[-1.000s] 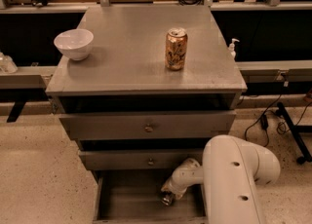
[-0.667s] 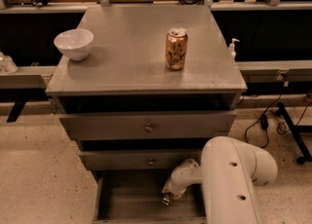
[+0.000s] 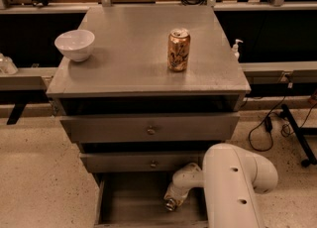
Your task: Pick redbull can from bottom drawer and place on counter
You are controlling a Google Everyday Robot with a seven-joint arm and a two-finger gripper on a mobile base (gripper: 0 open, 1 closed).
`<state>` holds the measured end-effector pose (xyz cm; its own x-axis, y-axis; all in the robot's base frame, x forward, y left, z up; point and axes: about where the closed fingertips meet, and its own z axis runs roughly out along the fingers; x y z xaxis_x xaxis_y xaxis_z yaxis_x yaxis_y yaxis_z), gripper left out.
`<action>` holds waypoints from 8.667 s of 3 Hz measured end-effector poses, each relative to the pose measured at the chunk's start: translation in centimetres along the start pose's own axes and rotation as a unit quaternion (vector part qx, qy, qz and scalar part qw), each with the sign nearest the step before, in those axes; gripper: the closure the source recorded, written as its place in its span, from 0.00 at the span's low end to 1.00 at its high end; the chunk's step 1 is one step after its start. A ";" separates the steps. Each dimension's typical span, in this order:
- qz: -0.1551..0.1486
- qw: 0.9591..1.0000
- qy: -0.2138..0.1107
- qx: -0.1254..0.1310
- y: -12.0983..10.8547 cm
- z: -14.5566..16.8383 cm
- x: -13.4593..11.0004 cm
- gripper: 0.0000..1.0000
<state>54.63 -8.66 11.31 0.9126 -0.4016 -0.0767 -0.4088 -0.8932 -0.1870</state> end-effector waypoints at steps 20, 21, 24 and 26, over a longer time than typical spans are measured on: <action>-0.518 0.657 0.201 0.510 -16.9 -77.5 -11.7 1.00; -0.522 0.659 0.235 0.487 -16.3 -79.2 -10.7 1.00; -0.499 0.711 0.361 0.339 -12.9 -81.0 -7.0 1.00; -0.484 0.722 0.390 0.304 -12.2 -80.9 -4.7 1.00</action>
Offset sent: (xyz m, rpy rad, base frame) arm -0.0491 -0.0318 0.2639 0.1784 -0.5167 0.0468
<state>54.79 -12.21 93.14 0.3896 0.1476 0.9091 0.7133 -0.6727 -0.1965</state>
